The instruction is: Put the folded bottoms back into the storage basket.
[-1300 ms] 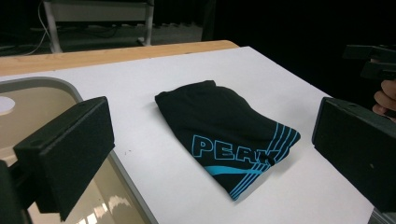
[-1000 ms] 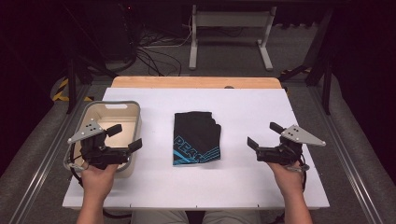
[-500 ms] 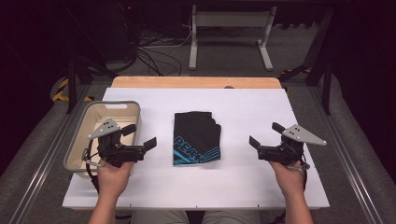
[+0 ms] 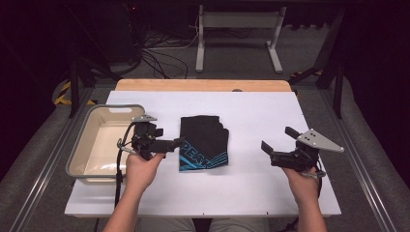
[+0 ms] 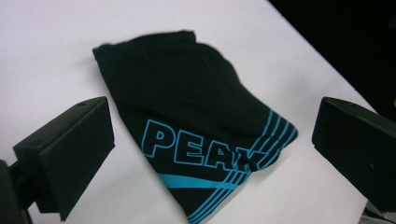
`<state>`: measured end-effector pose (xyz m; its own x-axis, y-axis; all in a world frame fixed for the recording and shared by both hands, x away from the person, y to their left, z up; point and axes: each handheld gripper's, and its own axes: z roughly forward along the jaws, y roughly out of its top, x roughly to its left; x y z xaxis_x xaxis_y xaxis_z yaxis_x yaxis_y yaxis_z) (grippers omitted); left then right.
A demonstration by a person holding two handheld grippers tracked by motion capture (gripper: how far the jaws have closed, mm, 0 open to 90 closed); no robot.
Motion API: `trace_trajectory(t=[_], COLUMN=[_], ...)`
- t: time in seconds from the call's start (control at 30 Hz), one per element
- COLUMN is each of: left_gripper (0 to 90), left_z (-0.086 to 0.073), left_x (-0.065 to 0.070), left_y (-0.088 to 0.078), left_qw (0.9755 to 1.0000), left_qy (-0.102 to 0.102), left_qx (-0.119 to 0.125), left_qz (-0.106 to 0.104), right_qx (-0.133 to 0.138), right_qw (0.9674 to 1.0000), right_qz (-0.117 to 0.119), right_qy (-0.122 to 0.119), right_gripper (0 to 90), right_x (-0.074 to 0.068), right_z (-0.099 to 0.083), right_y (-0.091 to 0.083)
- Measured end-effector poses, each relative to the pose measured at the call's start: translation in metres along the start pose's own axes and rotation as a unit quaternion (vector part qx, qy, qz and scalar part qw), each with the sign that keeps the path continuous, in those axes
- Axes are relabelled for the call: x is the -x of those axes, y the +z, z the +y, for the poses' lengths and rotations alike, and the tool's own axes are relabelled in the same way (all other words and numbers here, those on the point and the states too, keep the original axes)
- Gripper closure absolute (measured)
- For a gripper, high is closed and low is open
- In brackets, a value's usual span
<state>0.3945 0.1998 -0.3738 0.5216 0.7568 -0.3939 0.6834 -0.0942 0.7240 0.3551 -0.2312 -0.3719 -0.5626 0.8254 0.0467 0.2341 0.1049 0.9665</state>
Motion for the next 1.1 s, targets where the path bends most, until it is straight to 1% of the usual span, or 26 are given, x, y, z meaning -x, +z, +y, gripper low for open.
trace_trajectory(t=[0.03, 0.1, 0.23, 0.3, 0.37, 0.43, 0.53, 0.57, 0.6, 0.63, 0.67, 0.7, 0.73, 0.83, 0.87, 0.97, 1.07, 1.1], left_gripper=[0.0, 0.0, 0.0, 0.0, 0.0, 0.0, 0.0, 0.0, 0.0, 0.0, 0.0, 0.3, 0.3, 0.8, 0.9, 1.1, 0.9, 0.9], left_z=[0.001, 0.003, 0.006, 0.007, 0.007, 0.008, 0.009, 0.010, 0.011, 0.011, 0.012, 0.013, 0.014, 0.015, 0.015, 0.015, 0.013, 0.012], left_x=[-0.002, -0.005, -0.012, -0.014, -0.016, -0.017, -0.019, -0.021, -0.024, -0.024, -0.026, -0.027, -0.029, -0.034, -0.035, -0.039, -0.042, -0.043], left_y=[0.004, 0.010, 0.022, 0.028, 0.033, 0.038, 0.048, 0.050, 0.056, 0.056, 0.059, 0.063, 0.066, 0.075, 0.079, 0.088, 0.096, 0.098], left_qw=[1.0000, 0.9998, 0.9990, 0.9985, 0.9979, 0.9970, 0.9955, 0.9950, 0.9933, 0.9933, 0.9924, 0.9911, 0.9901, 0.9858, 0.9840, 0.9775, 0.9711, 0.9694], left_qy=[-0.002, -0.014, -0.033, -0.043, -0.048, -0.052, -0.058, -0.060, -0.070, -0.070, -0.073, -0.080, -0.082, -0.103, -0.112, -0.131, -0.149, -0.153], left_qx=[-0.007, -0.015, -0.028, -0.034, -0.043, -0.056, -0.067, -0.072, -0.084, -0.084, -0.091, -0.099, -0.107, -0.128, -0.135, -0.163, -0.186, -0.192], left_qz=[0.004, 0.007, 0.010, 0.004, 0.009, 0.015, 0.032, 0.034, 0.037, 0.037, 0.038, 0.038, 0.040, 0.034, 0.032, 0.025, 0.013, 0.012], right_qx=[-0.001, -0.001, -0.002, -0.002, -0.003, -0.004, -0.004, -0.004, -0.005, -0.005, -0.005, -0.005, -0.005, -0.006, -0.005, -0.004, -0.001, 0.000], right_qw=[1.0000, 1.0000, 0.9999, 0.9999, 0.9999, 0.9999, 0.9999, 0.9999, 0.9999, 0.9999, 0.9999, 0.9999, 0.9999, 0.9999, 0.9999, 0.9999, 0.9999, 0.9999], right_qz=[0.001, 0.002, 0.001, 0.001, 0.001, 0.001, 0.002, 0.004, 0.004, 0.004, 0.004, 0.004, 0.004, 0.005, 0.005, 0.004, 0.004, 0.004], right_qy=[-0.003, -0.005, -0.010, -0.011, -0.012, -0.012, -0.012, -0.013, -0.015, -0.015, -0.015, -0.016, -0.016, -0.014, -0.014, -0.013, -0.013, -0.011], right_gripper=[0.0, 0.0, 0.0, 0.0, 0.0, 0.0, 0.0, 0.0, 0.0, 0.0, 0.0, 0.0, 0.0, 0.0, 0.0, 0.0, 0.0, 0.0], right_x=[0.000, 0.000, -0.002, -0.002, -0.002, -0.002, -0.003, -0.003, -0.004, -0.004, -0.004, -0.004, -0.004, -0.003, -0.003, -0.002, -0.001, -0.001], right_z=[0.000, 0.001, 0.002, 0.002, 0.002, 0.002, 0.003, 0.003, 0.003, 0.003, 0.003, 0.004, 0.004, 0.004, 0.005, 0.005, 0.006, 0.006], right_y=[0.000, -0.001, -0.001, -0.001, -0.001, -0.001, -0.001, 0.000, 0.000, 0.000, 0.000, 0.000, 0.000, -0.001, -0.002, -0.003, -0.004, -0.005])
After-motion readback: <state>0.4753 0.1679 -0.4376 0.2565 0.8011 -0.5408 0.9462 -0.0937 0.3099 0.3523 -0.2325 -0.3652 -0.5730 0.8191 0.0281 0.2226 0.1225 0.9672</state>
